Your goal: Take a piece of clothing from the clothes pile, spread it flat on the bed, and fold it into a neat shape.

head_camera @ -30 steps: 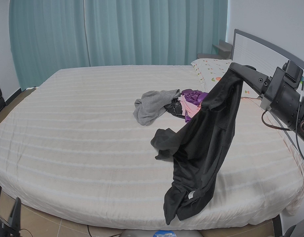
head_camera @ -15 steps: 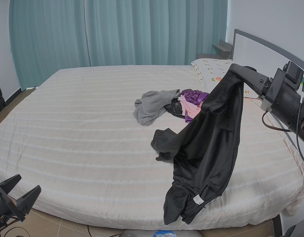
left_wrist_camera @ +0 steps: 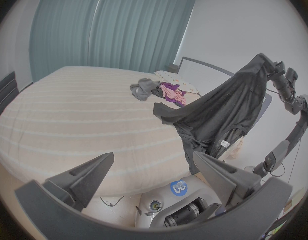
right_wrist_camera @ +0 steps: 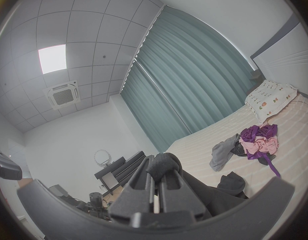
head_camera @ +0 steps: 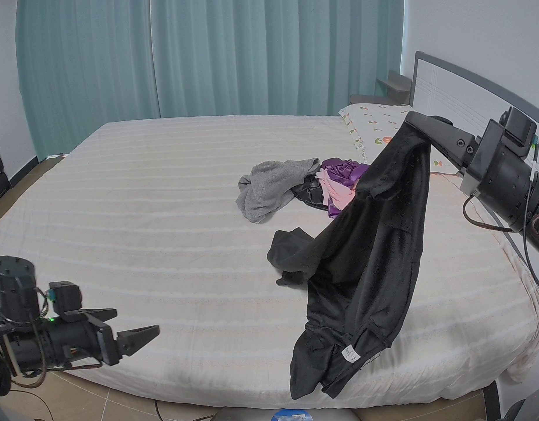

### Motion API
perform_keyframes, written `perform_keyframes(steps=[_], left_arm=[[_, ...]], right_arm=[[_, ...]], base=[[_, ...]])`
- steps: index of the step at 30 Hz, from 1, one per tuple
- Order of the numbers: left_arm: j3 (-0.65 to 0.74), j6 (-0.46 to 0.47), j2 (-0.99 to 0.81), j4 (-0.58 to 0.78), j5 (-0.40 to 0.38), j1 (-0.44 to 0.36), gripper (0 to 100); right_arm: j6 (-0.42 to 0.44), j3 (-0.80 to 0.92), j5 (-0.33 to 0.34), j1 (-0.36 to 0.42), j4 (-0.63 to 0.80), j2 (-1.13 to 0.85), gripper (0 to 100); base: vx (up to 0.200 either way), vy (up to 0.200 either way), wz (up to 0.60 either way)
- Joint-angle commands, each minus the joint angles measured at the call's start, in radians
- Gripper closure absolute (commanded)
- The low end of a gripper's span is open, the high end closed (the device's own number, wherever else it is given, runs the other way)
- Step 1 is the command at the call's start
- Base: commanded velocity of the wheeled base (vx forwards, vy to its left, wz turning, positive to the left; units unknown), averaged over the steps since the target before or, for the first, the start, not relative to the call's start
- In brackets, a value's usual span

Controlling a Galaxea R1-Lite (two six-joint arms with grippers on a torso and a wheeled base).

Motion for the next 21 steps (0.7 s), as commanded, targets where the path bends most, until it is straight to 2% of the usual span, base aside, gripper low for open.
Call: perform_keyframes(steps=[1,5,11,17,21], left_arm=[[-0.068,-0.09,0.562,-0.338,0.064,-0.2,0],[-0.206,-0.159,0.734,-0.403,0.165,-0.298,0],[-0.38,-0.162,0.898,-0.406,0.22,-0.361,0],[-0.489,-0.165,0.973,-0.412,0.225,-0.367,0],[-0.588,-0.231,1.025,-0.433,0.216,-0.375,0]], right_arm=[[-0.001,-0.015,-0.001,-0.005,-0.001,0.005,100],[-0.001,-0.05,-0.001,0.001,0.0,0.006,100],[-0.001,-0.051,-0.001,0.001,0.0,0.012,100],[-0.003,-0.054,-0.001,0.002,0.0,0.015,100],[-0.001,-0.051,-0.001,0.016,0.0,0.015,100]], base=[[0.0,0.0,0.0],[0.0,0.0,0.0],[0.0,0.0,0.0],[0.0,0.0,0.0],[0.0,0.0,0.0]])
